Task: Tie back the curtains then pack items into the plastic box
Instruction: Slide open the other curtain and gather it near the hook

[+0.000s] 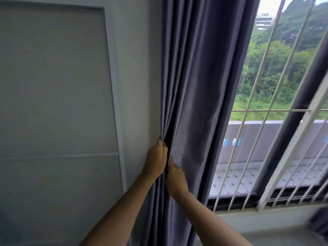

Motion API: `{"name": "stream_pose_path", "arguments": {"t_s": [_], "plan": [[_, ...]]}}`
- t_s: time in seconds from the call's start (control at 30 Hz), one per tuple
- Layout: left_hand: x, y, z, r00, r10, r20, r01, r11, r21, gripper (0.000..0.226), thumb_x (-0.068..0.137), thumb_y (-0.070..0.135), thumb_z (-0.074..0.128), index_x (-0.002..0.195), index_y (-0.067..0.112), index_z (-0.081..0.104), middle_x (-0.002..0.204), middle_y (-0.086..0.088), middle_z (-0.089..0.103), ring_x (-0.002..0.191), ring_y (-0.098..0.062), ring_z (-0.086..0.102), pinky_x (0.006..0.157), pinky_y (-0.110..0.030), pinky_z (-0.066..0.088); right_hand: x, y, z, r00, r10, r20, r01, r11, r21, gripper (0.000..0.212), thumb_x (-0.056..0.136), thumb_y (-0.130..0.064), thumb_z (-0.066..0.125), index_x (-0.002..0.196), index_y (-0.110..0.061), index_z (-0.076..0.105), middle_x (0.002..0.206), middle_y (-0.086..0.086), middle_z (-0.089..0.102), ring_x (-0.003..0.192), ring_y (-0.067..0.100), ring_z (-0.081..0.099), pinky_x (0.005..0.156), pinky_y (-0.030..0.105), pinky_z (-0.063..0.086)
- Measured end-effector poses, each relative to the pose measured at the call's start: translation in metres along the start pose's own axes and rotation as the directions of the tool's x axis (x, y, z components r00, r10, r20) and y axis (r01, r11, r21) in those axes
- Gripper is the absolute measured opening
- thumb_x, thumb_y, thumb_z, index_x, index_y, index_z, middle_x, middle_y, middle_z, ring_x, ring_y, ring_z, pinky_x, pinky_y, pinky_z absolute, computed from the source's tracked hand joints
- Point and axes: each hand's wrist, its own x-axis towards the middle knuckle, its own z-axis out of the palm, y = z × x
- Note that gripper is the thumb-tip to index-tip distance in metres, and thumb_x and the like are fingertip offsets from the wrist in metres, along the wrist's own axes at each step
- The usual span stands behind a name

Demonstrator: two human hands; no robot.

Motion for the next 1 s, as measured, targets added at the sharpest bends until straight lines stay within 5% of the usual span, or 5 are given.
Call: {"name": "stream_pose_path", "arguments": {"t_s": [0.43, 0.53, 0.67, 0.83, 1.0], "plan": [[0.013, -0.003, 0.004, 0.999, 0.033, 0.005, -0.033, 0.98, 0.194, 0.032, 0.1, 0.02, 0.044, 0.099, -0.008, 0.06, 0.089, -0.027, 0.068, 0.082, -0.04, 0.066, 0.071, -0.044, 0.054, 0.01, 0.006, -0.011, 0.944, -0.074, 0.32, 0.079, 0.997, -0.004, 0.067, 0.084, -0.003, 0.049, 0.146, -0.015, 0.03, 0.12, 0.01, 0.062, 0.093, 0.021, 0.061, 0.076, 0.027, 0.051], [0.02, -0.01, 0.003, 0.998, 0.055, -0.01, -0.052, 0.984, 0.171, 0.034, 0.099, 0.017, 0.042, 0.089, -0.009, 0.061, 0.083, -0.028, 0.067, 0.077, -0.04, 0.066, 0.071, -0.046, 0.055, 0.02, 0.005, -0.065, 0.947, -0.167, -0.275, 0.204, 0.972, 0.112, 0.054, 0.078, -0.004, 0.06, 0.131, -0.009, 0.051, 0.129, 0.013, 0.055, 0.117, 0.018, 0.049, 0.097, 0.011, 0.034], [0.018, -0.016, 0.004, 0.997, 0.052, -0.051, -0.046, 0.993, 0.106, 0.04, 0.095, 0.023, 0.038, 0.081, -0.008, 0.059, 0.073, -0.026, 0.065, 0.065, -0.037, 0.065, 0.062, -0.046, 0.055, 0.07, 0.01, -0.151, 0.636, -0.044, -0.77, 0.29, 0.939, 0.186, 0.056, 0.079, -0.016, 0.069, 0.13, -0.005, 0.047, 0.124, 0.013, 0.05, 0.117, 0.026, 0.048, 0.102, 0.036, 0.041], [0.018, -0.012, 0.009, 0.998, 0.043, -0.056, -0.039, 0.996, 0.079, 0.035, 0.097, 0.017, 0.041, 0.077, -0.007, 0.058, 0.068, -0.025, 0.063, 0.06, -0.037, 0.063, 0.058, -0.041, 0.054, 0.113, 0.026, -0.178, 0.893, 0.225, -0.39, -0.025, 0.889, 0.456, 0.075, 0.079, -0.025, 0.075, 0.142, -0.018, 0.035, 0.131, 0.007, 0.057, 0.114, 0.026, 0.057, 0.091, 0.032, 0.047], [0.017, -0.013, 0.014, 0.997, 0.042, -0.059, -0.038, 0.996, 0.082, 0.026, 0.099, 0.009, 0.044, 0.084, -0.005, 0.06, 0.071, -0.02, 0.064, 0.062, -0.032, 0.062, 0.058, -0.027, 0.046, 0.076, 0.043, -0.103, 0.978, 0.184, -0.099, -0.174, 0.979, 0.106, 0.042, 0.084, 0.001, 0.052, 0.126, -0.002, 0.053, 0.119, 0.022, 0.064, 0.111, 0.038, 0.059, 0.083, 0.032, 0.047]]}}
